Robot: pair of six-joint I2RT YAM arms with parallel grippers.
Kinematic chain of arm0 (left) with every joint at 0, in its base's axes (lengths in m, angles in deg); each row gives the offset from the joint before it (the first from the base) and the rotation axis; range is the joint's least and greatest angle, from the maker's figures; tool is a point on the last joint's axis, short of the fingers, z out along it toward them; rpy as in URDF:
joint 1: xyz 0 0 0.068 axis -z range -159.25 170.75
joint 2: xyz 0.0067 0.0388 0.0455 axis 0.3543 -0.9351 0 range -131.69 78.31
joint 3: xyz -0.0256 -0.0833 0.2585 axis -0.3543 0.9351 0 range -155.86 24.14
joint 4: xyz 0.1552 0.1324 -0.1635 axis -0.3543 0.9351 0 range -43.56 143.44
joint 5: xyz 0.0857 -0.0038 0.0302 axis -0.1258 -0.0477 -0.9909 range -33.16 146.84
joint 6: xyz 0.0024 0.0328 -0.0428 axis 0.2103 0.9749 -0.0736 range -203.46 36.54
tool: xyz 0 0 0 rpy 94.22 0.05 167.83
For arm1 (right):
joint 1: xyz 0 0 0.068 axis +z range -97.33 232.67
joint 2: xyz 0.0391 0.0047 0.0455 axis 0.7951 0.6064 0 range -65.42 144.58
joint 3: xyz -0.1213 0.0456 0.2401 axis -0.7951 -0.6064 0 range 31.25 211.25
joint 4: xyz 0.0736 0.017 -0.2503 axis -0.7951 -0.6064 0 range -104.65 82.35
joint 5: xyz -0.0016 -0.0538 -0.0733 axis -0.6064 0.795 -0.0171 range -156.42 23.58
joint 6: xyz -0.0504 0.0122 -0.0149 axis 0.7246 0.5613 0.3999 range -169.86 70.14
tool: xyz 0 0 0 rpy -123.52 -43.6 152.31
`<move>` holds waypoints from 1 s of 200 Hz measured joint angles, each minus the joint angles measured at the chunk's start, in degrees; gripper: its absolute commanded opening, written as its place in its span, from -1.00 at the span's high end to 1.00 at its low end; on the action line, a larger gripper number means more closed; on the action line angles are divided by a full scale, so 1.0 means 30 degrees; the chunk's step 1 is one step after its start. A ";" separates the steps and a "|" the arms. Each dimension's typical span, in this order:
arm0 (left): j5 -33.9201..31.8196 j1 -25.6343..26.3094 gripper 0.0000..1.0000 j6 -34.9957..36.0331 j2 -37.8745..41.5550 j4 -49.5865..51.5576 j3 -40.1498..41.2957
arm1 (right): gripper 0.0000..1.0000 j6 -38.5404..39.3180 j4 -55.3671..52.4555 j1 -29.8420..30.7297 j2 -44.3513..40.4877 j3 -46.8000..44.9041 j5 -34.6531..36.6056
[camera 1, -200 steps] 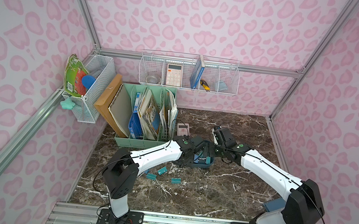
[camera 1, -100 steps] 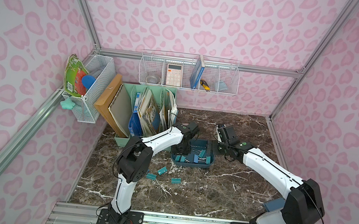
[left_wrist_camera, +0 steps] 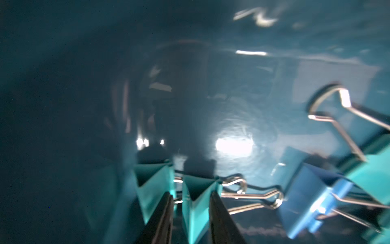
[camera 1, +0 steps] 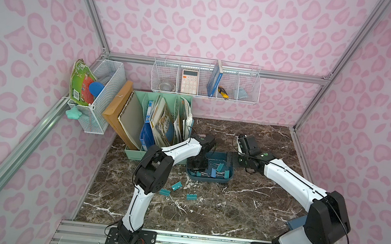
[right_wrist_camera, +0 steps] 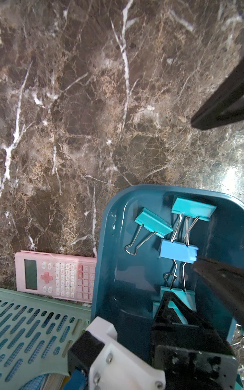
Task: Take out the binder clips from the storage box
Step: Pick up the binder clip from the storage box.
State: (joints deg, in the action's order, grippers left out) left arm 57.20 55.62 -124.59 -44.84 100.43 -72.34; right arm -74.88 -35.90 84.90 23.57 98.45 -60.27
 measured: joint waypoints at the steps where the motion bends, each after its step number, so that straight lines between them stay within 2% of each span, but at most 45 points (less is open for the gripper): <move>1: 0.0000 0.0000 0.31 0.0007 -0.0022 -0.0015 -0.0036 | -0.99 0.0000 0.0000 0.0000 0.0015 0.0000 0.0000; 92: -0.0612 -0.0656 0.30 0.0758 -0.1610 -0.1574 -0.3395 | -0.99 0.0168 0.0000 -0.0109 0.0532 0.0372 -0.0299; 139: -0.0437 -0.0605 0.35 0.0743 0.0670 -0.1173 -0.1377 | -0.99 0.0277 0.0095 -0.0109 0.0634 0.0372 -0.0721; 155: 0.0102 -0.0488 0.47 0.0488 0.1399 -0.1049 -0.0444 | -0.99 0.0277 0.0284 -0.0109 0.0736 0.0372 -0.0801; 200: 0.1537 0.0029 0.59 -0.0248 0.1537 -0.0219 0.0823 | -0.99 0.0415 0.0525 -0.0102 0.0911 0.0372 -0.1275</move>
State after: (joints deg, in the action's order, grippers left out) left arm 61.81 55.71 -125.33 -40.23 99.78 -69.87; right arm -73.63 -34.32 84.59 26.31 99.56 -64.10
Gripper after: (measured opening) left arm 0.207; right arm 0.996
